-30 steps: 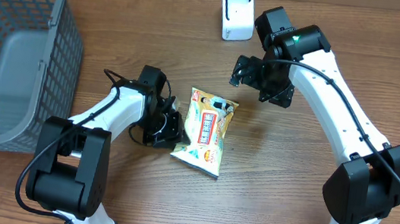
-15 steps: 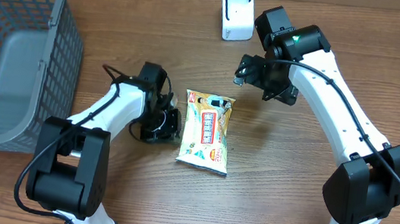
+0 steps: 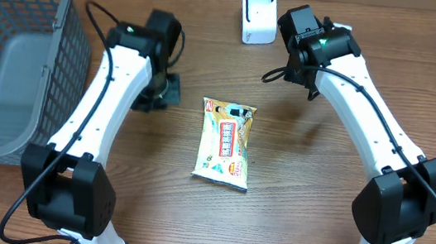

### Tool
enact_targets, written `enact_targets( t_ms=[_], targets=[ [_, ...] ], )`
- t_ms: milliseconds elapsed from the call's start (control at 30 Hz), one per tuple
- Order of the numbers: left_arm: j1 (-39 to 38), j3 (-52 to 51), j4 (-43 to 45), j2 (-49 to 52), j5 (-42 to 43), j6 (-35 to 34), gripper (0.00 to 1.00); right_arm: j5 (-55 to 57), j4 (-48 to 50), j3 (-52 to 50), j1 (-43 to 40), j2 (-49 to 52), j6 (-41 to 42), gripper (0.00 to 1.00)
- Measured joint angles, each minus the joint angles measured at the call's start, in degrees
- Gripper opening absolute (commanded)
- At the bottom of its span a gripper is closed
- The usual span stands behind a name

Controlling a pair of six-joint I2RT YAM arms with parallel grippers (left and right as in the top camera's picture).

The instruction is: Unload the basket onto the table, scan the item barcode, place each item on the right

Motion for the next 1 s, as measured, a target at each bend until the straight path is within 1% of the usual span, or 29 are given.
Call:
enact_targets(
  t_ms=[100, 200, 333, 467, 567, 600, 667, 733, 800, 833, 1000],
  targets=[
    [0.0, 6.4, -3.8, 0.0, -5.5, -1.0, 0.04, 3.3, 1.3, 0.0, -1.8, 0.0, 0.0, 1.0],
    [0.0, 10.0, -6.2, 0.0, -9.7, -2.1, 0.04, 3.1, 1.4, 0.0, -4.7, 0.0, 0.0, 1.0],
    [0.0, 11.7, -8.4, 0.0, -18.1, -4.9, 0.04, -2.1, 1.4, 0.0, -13.0, 0.0, 0.0, 1.0],
    [-0.2, 11.7, -8.1, 0.0, -21.7, -6.2, 0.04, -7.9, 1.3, 0.0, -20.3, 0.0, 0.0, 1.0],
    [-0.7, 11.7, -8.1, 0.0, -21.5, -6.3, 0.04, -13.8, 0.5, 0.0, -24.2, 0.0, 0.0, 1.0],
    [-0.8, 11.7, -7.9, 0.0, -20.3, -6.4, 0.07, -17.3, -0.1, 0.0, -25.3, 0.0, 0.0, 1.0],
    [-1.0, 11.7, -7.4, 0.0, -17.0, -6.5, 0.29, -22.4, -0.5, 0.0, -26.3, 0.0, 0.0, 1.0],
    [-1.0, 11.7, -5.6, 0.0, -11.5, -5.4, 0.66, -29.6, -0.8, 0.0, -27.0, 0.0, 0.0, 1.0],
    [-1.0, 11.7, -4.2, 0.0, -7.4, -4.6, 0.93, -35.5, -1.0, 0.0, -27.1, 0.0, 0.0, 1.0],
    [-1.0, 11.6, -3.7, 0.0, -6.0, -4.4, 1.0, -37.9, -0.9, 0.0, -27.1, 0.0, 0.0, 1.0],
    [-1.0, 10.7, -2.6, 0.0, -1.1, -3.8, 1.0, -46.0, -2.5, 0.0, -27.0, 0.0, 0.0, 0.99]
  ],
)
